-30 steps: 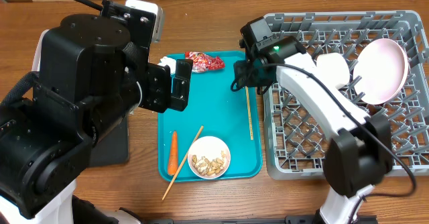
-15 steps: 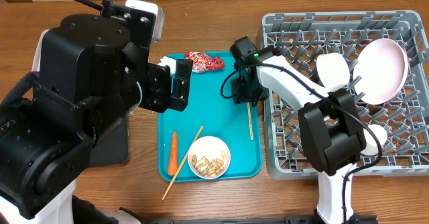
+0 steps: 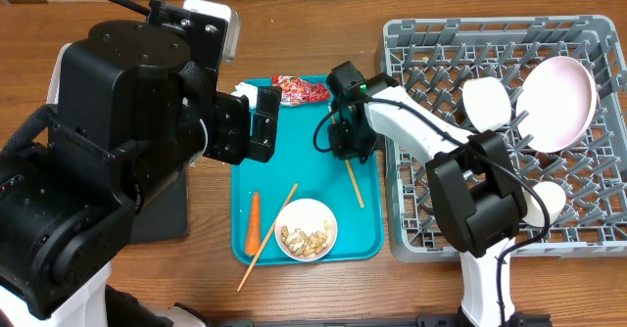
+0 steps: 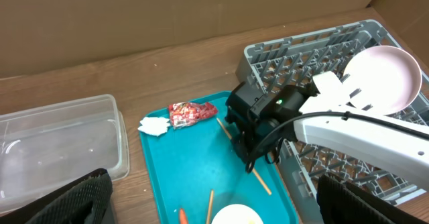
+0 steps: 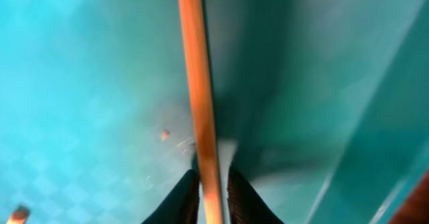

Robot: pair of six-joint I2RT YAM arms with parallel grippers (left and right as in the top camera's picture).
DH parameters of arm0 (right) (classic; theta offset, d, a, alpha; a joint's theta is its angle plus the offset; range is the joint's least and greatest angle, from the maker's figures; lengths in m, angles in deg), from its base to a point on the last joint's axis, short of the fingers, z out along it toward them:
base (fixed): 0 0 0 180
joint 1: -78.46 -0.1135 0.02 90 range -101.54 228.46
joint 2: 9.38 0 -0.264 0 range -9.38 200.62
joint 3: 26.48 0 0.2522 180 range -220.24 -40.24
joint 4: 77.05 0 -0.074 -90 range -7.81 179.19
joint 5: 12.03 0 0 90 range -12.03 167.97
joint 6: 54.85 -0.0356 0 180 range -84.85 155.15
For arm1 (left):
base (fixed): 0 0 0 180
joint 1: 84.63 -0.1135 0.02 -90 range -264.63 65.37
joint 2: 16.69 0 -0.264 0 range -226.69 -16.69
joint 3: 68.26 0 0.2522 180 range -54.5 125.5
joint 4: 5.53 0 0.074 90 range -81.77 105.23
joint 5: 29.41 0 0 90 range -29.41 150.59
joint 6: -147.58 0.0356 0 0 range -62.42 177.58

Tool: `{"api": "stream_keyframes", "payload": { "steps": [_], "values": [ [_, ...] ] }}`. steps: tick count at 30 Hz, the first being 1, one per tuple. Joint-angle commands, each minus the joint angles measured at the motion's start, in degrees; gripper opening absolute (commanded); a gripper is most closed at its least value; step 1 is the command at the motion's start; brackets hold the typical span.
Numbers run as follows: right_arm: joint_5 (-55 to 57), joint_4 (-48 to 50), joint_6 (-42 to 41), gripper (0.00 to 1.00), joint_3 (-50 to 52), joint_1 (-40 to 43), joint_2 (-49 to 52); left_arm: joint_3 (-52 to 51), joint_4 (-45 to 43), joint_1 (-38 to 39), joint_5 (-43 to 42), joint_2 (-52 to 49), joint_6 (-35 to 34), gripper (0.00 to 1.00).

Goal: Sort waste into correct bins and load items into the dishwasher

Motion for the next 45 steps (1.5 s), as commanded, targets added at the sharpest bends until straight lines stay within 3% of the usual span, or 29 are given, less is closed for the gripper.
{"api": "stream_keyframes", "payload": {
  "steps": [1, 7, 15, 22, 30, 35, 38, 41, 45],
  "values": [
    [-1.9, -2.0, 0.2, 0.17, -1.8, -0.6, 2.3, -0.1, 0.1, -0.3, -0.5, -0.1, 0.7, 1.00],
    [-1.9, -6.9, 0.2, 0.07, -8.2, -0.5, -1.2, -0.1, 0.1, -0.3, -0.5, -0.1, 0.7, 1.00],
    [1.0, -13.1, 0.2, 0.06, -15.6, 0.5, -6.3, -0.1, 0.1, -0.3, -0.5, -0.1, 0.7, 1.00],
    [2.7, -17.1, 0.2, 0.06, -20.2, 8.3, -11.9, -0.1, 0.1, -0.3, -0.5, -0.1, 0.7, 1.00],
    [2.6, -19.7, 3.5, 0.07, -19.8, 20.7, -14.0, -0.1, 0.1, -0.3, -0.5, -0.1, 0.7, 1.00],
    [2.6, -18.0, 5.2, 0.07, -14.5, 21.4, -12.6, -0.1, 0.1, -0.3, -0.5, -0.1, 0.7, 1.00],
    [2.5, -17.7, 5.4, 0.17, -11.0, 20.5, -12.5, -0.1, 0.1, -0.3, -0.5, -0.1, 0.7, 1.00],
    [2.6, -18.5, 6.9, 0.38, -11.0, 19.2, -12.9, -0.1, 0.1, -0.3, -0.5, -0.1, 0.7, 1.00],
    [2.6, -18.2, 6.9, 0.40, -11.1, 18.0, -15.5, -0.1, 0.1, -0.3, -0.5, -0.1, 0.7, 1.00]
  ]
}}
